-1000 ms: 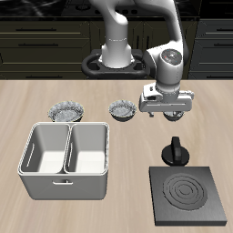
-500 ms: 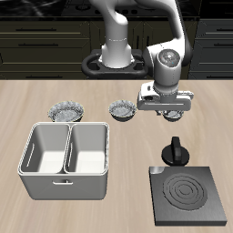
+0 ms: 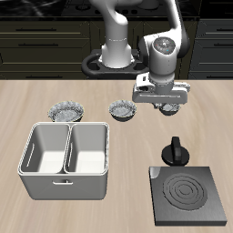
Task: Place the smallest bowl inside the left compartment of the bowl drainer
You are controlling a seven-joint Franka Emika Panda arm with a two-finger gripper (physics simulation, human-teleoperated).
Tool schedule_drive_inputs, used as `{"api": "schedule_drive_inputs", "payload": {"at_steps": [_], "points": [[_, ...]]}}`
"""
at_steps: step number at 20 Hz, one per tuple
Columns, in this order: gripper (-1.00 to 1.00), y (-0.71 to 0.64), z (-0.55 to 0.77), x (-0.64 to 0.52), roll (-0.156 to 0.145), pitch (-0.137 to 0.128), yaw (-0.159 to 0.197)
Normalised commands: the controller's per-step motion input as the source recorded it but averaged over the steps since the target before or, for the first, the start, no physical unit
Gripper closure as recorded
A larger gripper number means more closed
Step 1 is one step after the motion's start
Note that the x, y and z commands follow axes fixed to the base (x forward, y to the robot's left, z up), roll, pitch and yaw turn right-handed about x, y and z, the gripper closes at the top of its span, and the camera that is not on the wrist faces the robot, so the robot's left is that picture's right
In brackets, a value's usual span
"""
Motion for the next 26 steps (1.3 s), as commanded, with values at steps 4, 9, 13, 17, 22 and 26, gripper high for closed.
{"api": "schedule_drive_inputs", "payload": {"at_steps": [4, 9, 13, 17, 22, 26], "points": [[1.0, -0.35, 0.51, 0.11, -0.046, -0.071, 0.022], [1.0, -0.35, 0.47, 0.12, -0.045, -0.046, 0.013], [1.0, -0.4, 0.6, 0.09, -0.051, -0.055, 0.003], [1.0, -0.39, 0.59, 0.06, -0.055, -0.064, -0.002], [1.0, -0.3, 0.3, 0.11, -0.014, 0.028, -0.01], [1.0, -0.28, 0.28, 0.05, 0.003, -0.002, 0.008]]}}
